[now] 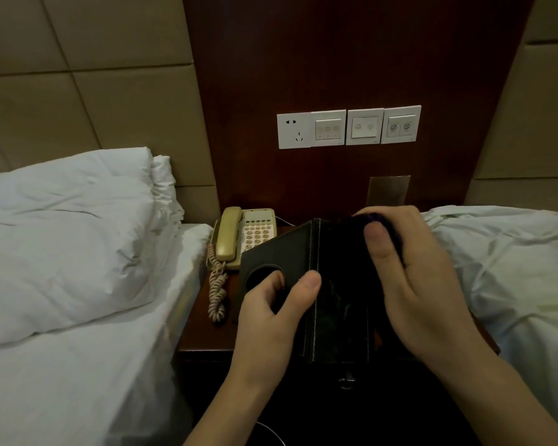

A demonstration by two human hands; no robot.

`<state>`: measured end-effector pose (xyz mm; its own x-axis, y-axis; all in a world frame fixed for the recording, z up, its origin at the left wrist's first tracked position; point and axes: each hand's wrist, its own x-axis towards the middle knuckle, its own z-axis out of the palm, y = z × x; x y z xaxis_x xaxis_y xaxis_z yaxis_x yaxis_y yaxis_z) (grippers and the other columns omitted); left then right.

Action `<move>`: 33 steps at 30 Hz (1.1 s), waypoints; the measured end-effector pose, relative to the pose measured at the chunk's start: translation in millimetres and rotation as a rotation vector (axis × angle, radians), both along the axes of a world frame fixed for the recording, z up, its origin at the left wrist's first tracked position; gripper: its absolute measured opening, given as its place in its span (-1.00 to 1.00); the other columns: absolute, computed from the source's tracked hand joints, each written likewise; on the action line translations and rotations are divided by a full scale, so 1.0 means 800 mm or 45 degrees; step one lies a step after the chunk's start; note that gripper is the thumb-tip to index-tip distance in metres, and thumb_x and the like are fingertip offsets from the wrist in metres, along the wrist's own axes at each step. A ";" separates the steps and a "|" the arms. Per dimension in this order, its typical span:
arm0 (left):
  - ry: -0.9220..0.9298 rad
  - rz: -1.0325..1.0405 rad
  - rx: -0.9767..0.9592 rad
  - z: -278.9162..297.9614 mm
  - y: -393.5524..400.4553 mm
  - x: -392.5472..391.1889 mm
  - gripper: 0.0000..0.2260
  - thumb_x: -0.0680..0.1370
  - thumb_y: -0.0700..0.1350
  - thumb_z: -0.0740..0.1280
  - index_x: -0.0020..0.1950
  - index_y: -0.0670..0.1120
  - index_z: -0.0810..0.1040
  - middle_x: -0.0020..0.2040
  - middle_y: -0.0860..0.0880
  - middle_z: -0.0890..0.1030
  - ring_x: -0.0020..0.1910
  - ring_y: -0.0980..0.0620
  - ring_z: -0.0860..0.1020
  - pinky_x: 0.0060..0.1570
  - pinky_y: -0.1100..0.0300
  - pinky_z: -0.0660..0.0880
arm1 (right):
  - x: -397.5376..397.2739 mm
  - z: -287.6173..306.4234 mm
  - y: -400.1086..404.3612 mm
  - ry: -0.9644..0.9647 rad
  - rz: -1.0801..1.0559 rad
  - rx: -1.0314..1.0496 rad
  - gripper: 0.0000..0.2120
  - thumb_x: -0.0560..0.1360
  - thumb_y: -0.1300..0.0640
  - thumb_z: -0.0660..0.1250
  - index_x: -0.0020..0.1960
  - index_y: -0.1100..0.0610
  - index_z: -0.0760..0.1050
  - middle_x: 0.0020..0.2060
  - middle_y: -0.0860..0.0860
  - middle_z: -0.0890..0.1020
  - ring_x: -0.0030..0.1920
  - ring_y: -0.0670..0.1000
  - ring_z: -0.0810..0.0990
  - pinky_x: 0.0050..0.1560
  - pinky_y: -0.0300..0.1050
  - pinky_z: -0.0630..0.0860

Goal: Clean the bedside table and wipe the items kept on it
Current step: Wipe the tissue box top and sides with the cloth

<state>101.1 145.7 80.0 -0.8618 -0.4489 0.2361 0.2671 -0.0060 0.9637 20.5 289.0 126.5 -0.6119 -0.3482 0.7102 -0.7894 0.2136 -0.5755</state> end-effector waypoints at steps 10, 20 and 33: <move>0.004 -0.083 0.052 0.003 0.004 0.002 -0.83 0.43 0.10 0.51 -0.07 0.05 0.75 -0.07 -0.01 0.75 -0.07 0.06 0.72 -0.15 0.29 0.59 | 0.024 0.005 -0.005 0.093 0.051 0.057 -0.88 0.57 0.01 0.32 0.08 0.00 0.52 -0.07 -0.18 0.54 -0.04 -0.22 0.54 -0.09 -0.42 0.44; 0.010 -0.052 0.033 -0.002 -0.002 0.002 -0.56 0.36 0.22 0.45 0.03 -0.09 0.69 0.02 -0.21 0.71 0.02 -0.17 0.70 -0.04 0.08 0.64 | 0.031 0.000 -0.012 0.061 -0.083 -0.093 -0.89 0.54 0.02 0.35 0.02 0.03 0.49 -0.12 -0.13 0.53 -0.09 -0.23 0.53 -0.15 -0.45 0.42; 0.014 0.009 0.189 0.005 -0.018 -0.005 -0.51 0.44 0.22 0.49 0.13 -0.15 0.70 0.04 -0.18 0.74 0.04 -0.10 0.72 -0.04 0.16 0.63 | 0.045 -0.001 -0.022 0.058 0.017 0.037 -0.89 0.54 0.00 0.36 0.01 0.00 0.50 -0.13 -0.19 0.51 -0.09 -0.22 0.53 -0.14 -0.40 0.44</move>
<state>97.3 131.5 83.9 -0.8561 -0.4859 0.1761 0.2783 -0.1463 0.9493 56.3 271.1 125.9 -0.5744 -0.3769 0.7267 -0.8175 0.2186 -0.5328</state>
